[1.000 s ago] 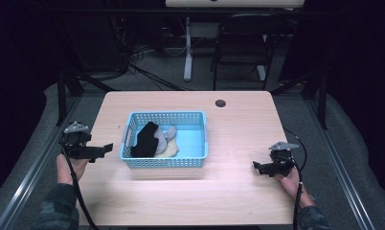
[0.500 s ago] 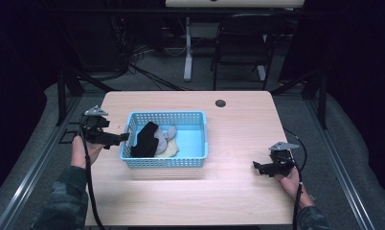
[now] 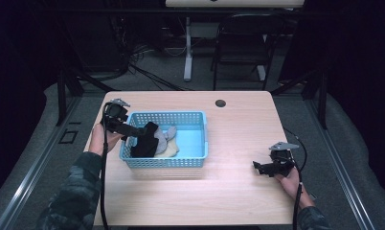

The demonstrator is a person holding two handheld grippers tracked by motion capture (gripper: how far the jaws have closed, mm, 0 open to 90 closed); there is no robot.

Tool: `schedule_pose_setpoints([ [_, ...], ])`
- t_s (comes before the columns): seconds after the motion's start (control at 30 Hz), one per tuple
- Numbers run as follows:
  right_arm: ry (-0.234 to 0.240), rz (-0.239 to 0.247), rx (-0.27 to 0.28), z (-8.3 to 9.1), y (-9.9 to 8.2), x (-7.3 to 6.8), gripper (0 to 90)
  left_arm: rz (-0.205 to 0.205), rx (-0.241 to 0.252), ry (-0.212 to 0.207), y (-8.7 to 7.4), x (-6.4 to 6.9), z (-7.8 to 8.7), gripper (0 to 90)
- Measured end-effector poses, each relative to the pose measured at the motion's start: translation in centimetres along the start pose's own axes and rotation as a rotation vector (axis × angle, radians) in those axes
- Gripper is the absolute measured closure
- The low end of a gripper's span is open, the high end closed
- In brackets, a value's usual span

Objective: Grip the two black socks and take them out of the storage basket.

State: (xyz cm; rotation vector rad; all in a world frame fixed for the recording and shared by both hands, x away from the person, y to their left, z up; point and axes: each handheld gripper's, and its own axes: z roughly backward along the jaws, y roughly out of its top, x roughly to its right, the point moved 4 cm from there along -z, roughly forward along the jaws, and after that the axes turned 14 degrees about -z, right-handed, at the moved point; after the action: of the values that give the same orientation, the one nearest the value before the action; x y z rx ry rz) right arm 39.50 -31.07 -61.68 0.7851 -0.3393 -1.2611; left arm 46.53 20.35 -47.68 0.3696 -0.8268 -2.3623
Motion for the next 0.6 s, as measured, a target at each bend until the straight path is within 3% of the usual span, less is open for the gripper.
schedule_pose_setpoints([
  [0.13,0.0,0.0,0.0,0.0,0.0,0.0,2.3,0.01,-0.061,-0.032,0.3,0.0,-1.4,0.0],
  [0.2,0.001,-0.002,0.001,0.0,0.0,0.0,2.3,0.013,-0.067,-0.04,0.3,0.0,-1.6,0.3],
  [0.27,0.001,-0.002,0.001,0.0,0.0,0.0,2.3,0.02,-0.114,-0.047,0.2,-0.2,-2.6,5.9],
  [0.43,0.0,-0.001,0.0,0.0,0.0,0.0,2.3,0.021,-0.157,-0.053,0.1,-0.2,-3.5,15.1],
  [0.6,-0.003,0.0,0.0,0.0,0.0,0.0,2.3,0.012,-0.233,-0.033,-0.2,-0.6,-4.8,27.0],
])
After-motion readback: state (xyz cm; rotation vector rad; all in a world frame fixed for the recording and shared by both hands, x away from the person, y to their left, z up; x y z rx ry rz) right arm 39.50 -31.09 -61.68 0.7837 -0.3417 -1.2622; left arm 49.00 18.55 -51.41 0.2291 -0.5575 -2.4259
